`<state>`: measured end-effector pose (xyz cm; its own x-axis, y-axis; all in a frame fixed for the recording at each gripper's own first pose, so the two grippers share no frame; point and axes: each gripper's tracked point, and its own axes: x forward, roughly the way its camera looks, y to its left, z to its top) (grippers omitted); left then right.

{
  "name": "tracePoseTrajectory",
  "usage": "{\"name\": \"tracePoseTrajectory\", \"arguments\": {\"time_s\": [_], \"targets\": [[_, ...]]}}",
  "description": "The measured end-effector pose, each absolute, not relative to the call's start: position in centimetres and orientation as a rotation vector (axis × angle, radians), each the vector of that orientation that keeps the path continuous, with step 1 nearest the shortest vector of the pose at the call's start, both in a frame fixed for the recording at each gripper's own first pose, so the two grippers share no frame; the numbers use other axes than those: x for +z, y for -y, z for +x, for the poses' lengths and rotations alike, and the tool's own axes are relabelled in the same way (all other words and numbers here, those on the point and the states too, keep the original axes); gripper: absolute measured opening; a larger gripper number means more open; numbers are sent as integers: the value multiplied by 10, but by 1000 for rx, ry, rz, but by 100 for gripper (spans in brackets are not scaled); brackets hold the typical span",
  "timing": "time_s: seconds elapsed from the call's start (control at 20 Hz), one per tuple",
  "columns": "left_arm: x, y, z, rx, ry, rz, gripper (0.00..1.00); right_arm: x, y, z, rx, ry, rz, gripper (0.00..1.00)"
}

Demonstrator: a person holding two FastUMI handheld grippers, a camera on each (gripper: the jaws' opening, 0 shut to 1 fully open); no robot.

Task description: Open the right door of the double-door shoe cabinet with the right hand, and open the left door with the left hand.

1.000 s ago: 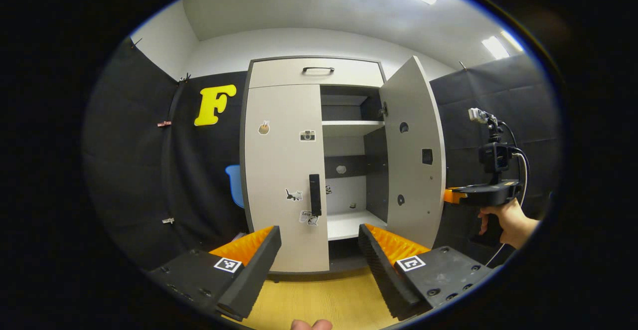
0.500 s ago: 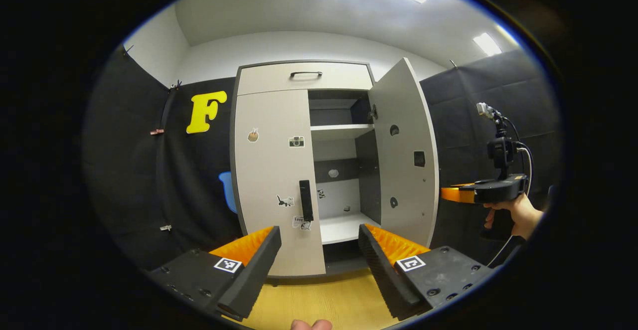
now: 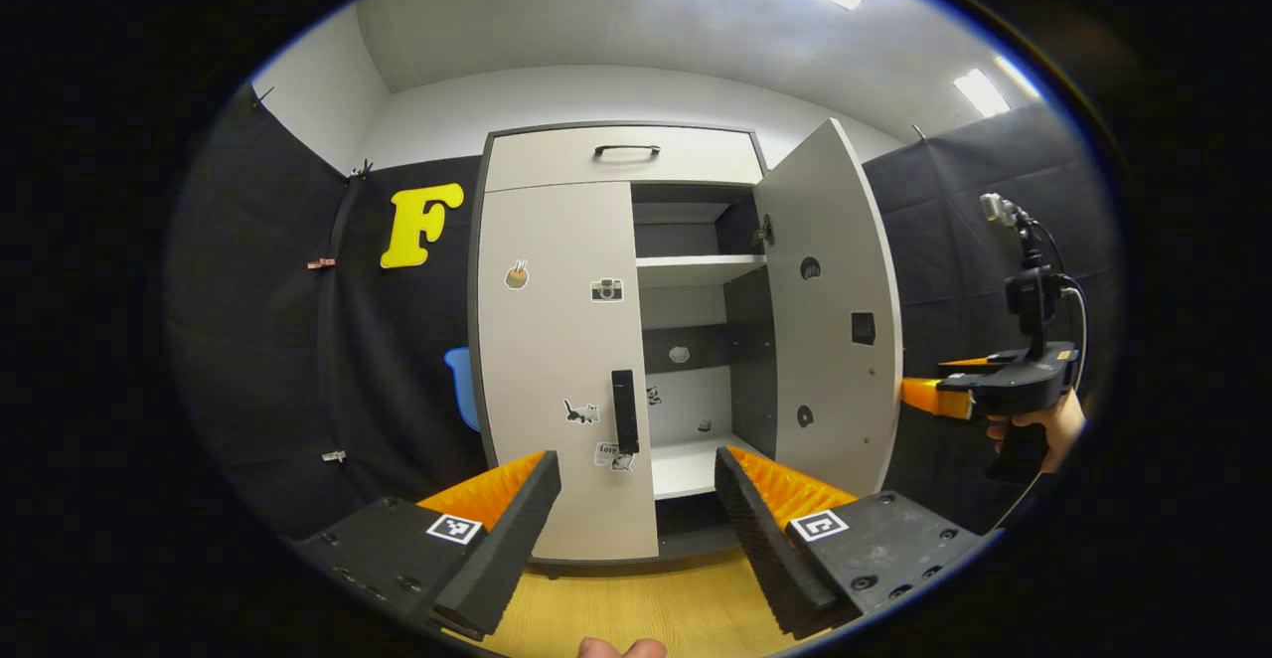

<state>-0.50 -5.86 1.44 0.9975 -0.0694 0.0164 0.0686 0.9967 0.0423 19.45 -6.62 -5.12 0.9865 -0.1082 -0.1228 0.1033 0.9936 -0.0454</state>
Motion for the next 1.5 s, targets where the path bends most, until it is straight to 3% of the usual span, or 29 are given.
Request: {"name": "tracePoseTrajectory", "arguments": {"time_s": [0.05,0.2,0.75,0.85,0.9,1.3,1.5], "targets": [[14,59,1,-69,16,40,97,-51,68,191,-109,-123,-35,91],[16,60,22,-69,13,44,97,-42,75,181,-134,-106,-12,97],[-2,74,137,-32,15,56,96,-33,75,165,-142,-61,-52,97],[-12,75,164,-24,2,45,96,-33,69,165,-111,-58,-48,92],[-17,73,177,-12,-8,45,97,-34,69,167,-100,-59,-47,96],[-50,52,257,66,-75,50,97,-25,71,172,-77,-24,-81,96],[-53,46,284,81,-70,64,87,-26,79,174,-83,-17,-130,96]]}}
